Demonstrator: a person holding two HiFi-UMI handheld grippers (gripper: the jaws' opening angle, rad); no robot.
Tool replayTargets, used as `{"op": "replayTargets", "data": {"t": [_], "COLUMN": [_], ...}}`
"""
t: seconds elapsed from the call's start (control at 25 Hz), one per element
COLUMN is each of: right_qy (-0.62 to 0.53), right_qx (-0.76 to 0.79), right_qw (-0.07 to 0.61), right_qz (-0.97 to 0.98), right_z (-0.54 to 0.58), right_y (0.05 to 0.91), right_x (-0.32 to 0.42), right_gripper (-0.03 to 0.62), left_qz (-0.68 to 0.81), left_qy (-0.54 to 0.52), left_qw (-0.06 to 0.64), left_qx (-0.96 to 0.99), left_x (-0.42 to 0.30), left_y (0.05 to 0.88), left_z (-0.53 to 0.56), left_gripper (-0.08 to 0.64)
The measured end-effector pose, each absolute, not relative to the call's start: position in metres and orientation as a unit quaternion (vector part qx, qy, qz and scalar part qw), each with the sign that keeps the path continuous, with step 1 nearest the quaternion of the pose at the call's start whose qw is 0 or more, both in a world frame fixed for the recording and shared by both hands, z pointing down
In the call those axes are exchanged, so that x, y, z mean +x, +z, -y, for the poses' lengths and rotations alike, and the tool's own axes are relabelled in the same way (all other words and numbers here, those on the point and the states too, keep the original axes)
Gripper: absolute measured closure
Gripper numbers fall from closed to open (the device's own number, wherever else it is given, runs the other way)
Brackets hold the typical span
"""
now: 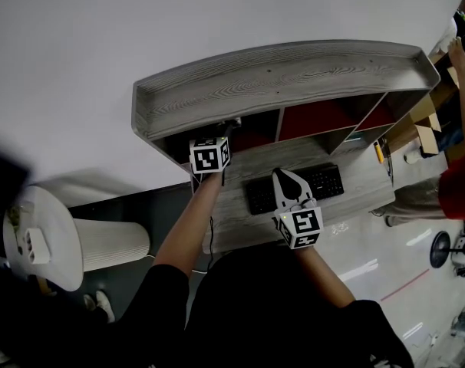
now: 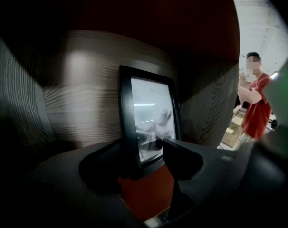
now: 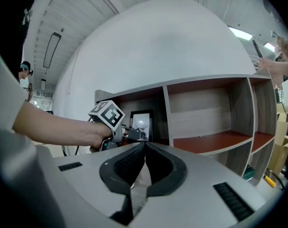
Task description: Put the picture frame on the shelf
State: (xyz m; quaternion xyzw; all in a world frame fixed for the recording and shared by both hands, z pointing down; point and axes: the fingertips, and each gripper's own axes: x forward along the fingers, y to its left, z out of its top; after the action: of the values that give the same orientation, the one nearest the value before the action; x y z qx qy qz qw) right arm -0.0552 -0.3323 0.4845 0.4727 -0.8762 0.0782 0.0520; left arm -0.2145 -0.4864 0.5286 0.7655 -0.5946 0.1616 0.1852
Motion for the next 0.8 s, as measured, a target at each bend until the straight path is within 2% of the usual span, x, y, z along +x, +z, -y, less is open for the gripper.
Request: {"op": "replayTargets", "data": {"t": [0.68,0.8], "right_qy": [0.094,0.094], "right_qx": [0.452,0.452], "right_qw": [0.067,0.074], "right_qz": [0.884,0.884], "right_z": [0.331,0.330], "right_y": [0.502,0.504], "right_x": [-0.073,-0.070], "right_gripper": [0.578,0.578], "left_qz": [0.654,0.646], "left_qy": [0.157,0.149], "left_qw": [0.159,0.156], "left_qx": [0.723,0.732], "left_x": [-0.225,-0.221], "left_y": [0.525,0.524], "left_z": [0.501,0.497], "left_gripper": [0.293,0.271]}}
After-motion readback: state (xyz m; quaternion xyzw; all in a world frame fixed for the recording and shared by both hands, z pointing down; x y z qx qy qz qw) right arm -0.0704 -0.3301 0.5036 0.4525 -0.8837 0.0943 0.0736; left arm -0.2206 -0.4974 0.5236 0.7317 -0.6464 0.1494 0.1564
